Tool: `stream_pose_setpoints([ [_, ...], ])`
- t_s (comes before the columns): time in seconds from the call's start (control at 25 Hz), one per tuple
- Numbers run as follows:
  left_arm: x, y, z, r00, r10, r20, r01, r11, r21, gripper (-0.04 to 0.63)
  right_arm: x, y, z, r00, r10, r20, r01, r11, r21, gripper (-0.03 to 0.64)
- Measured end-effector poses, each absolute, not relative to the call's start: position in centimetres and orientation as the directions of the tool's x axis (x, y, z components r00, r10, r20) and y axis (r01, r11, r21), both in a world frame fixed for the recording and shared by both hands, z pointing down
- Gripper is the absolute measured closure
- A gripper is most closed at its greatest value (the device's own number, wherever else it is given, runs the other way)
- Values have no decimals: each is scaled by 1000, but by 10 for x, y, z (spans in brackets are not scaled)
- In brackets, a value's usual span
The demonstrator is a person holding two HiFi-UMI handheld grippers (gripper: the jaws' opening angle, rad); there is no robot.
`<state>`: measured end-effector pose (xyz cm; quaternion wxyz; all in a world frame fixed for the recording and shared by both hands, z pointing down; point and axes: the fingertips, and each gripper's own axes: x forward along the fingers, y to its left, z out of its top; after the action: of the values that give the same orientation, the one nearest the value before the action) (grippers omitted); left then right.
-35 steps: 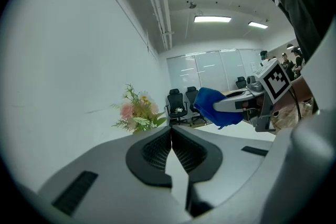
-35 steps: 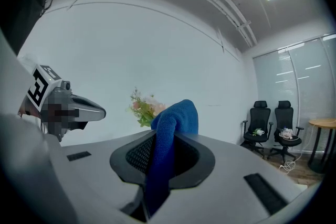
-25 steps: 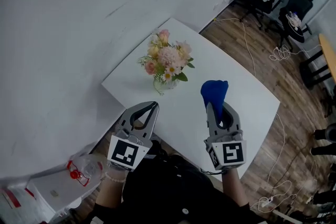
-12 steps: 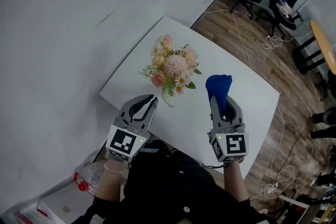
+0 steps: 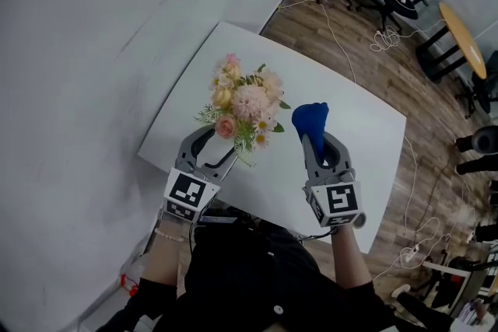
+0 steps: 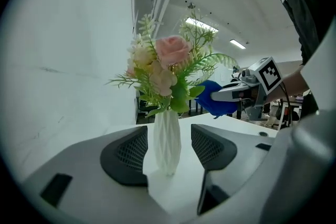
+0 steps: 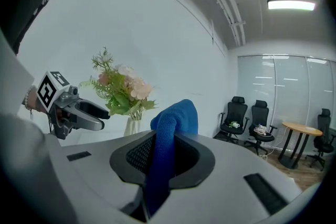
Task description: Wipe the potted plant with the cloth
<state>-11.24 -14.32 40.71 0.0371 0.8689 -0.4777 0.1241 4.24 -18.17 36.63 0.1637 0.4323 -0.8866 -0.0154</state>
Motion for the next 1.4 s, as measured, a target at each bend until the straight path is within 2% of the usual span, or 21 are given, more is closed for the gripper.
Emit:
stream_pose_setpoints([
  [0.4,-100,-180,438,588,-764,265,-786,-617,-34,304,28,-210,399,-608,-724,326,-722,675,151,539],
  [1.08,-81,-210,459,611,-736,290,-759,-649,-49,305,-11,-242,421,-701,-621,350,-615,775,142,538],
  [1.16,-81,-211,460,608,-739,289,-761,-647,-51,331,-14,-244,421,-709,-614,347,-607,782,143,538],
  [1.4,-81,-212,464,610,-736,293,-759,-649,-51,337,-28,-247,429,-740,-564,365,-546,822,163,538],
])
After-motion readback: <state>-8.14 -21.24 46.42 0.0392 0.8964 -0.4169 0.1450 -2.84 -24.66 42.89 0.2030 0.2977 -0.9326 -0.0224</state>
